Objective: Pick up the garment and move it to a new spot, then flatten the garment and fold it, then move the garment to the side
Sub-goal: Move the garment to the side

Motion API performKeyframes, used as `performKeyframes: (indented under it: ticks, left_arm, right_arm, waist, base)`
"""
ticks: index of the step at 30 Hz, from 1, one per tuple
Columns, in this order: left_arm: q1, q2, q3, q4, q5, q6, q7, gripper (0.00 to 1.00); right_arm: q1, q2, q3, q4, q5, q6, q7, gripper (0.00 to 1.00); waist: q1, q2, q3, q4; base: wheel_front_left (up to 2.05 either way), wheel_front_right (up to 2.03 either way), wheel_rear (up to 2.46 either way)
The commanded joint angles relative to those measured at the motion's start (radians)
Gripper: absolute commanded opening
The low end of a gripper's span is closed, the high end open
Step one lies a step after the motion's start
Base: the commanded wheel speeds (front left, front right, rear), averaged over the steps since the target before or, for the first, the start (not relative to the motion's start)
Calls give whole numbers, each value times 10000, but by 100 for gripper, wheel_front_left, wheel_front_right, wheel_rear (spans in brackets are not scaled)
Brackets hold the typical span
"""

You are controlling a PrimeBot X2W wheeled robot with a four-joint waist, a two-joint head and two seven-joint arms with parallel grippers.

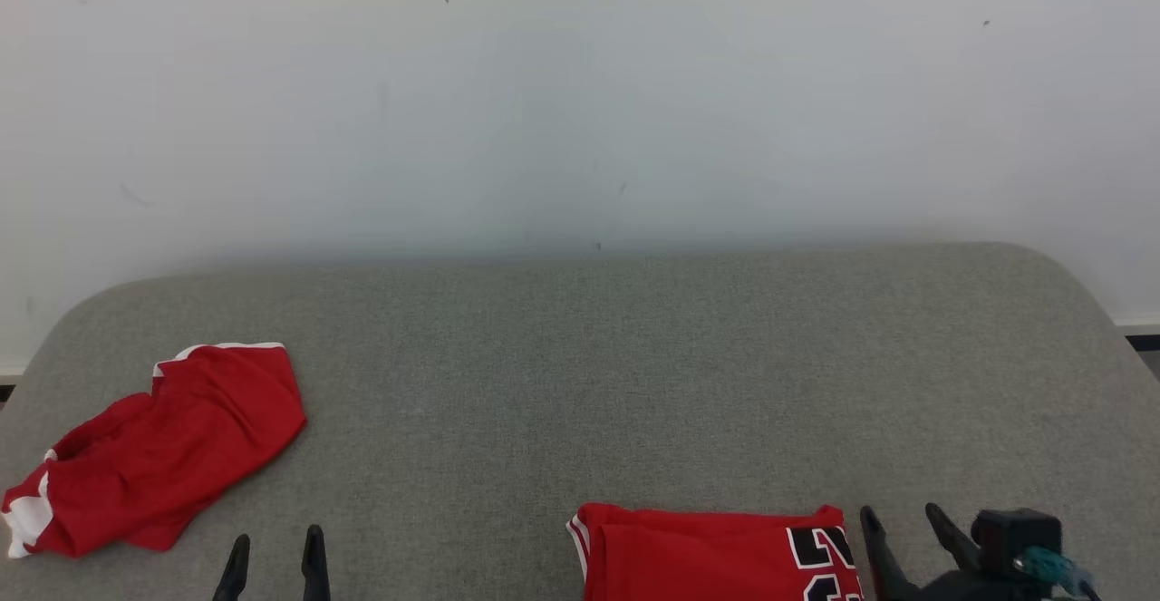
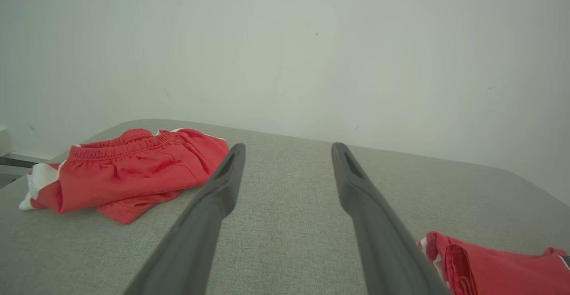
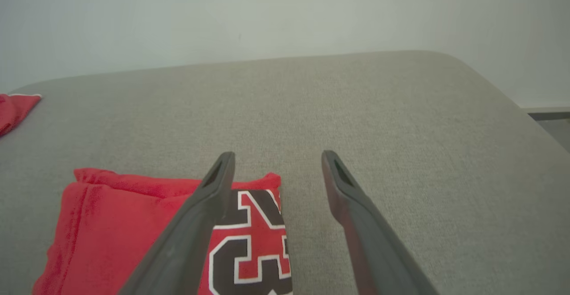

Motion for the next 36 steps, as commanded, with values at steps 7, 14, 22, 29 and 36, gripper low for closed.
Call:
performKeyframes:
  ticks: [7,14,22,29,36]
  left_arm:
    - [24,-19,-118,-224,-33,-12,-36,100]
    - [-369,105,-327,-162,-182,-13,-36,100]
    - [-761,351,-559,-2,-299,-14,-36,100]
    - [-1011,518,-808,-23,-310,-14,-36,100]
    - [-1166,615,-944,-59,-370,-14,-36,100]
  right_arm:
    - [-676,-567,542,-757,179,-24,4970,100]
    - [-567,-1750,710,-1395,572,-24,7698,100]
    - [-511,-1837,629,-547,1166,-24,7573,100]
    - [-818,-1806,783,394,1366,-24,6987,100]
    - [-1216,-1763,724,1176,986,-24,6750,100]
  waist:
    - [0,0,355,-7]
    - [0,0,709,421]
    - [0,0,1048,922]
    - [0,0,1356,1256]
    - [0,0,1528,1453]
  base:
    - [0,0,0]
    - [0,0,0]
    - [0,0,0]
    - [0,0,0]
    - [0,0,0]
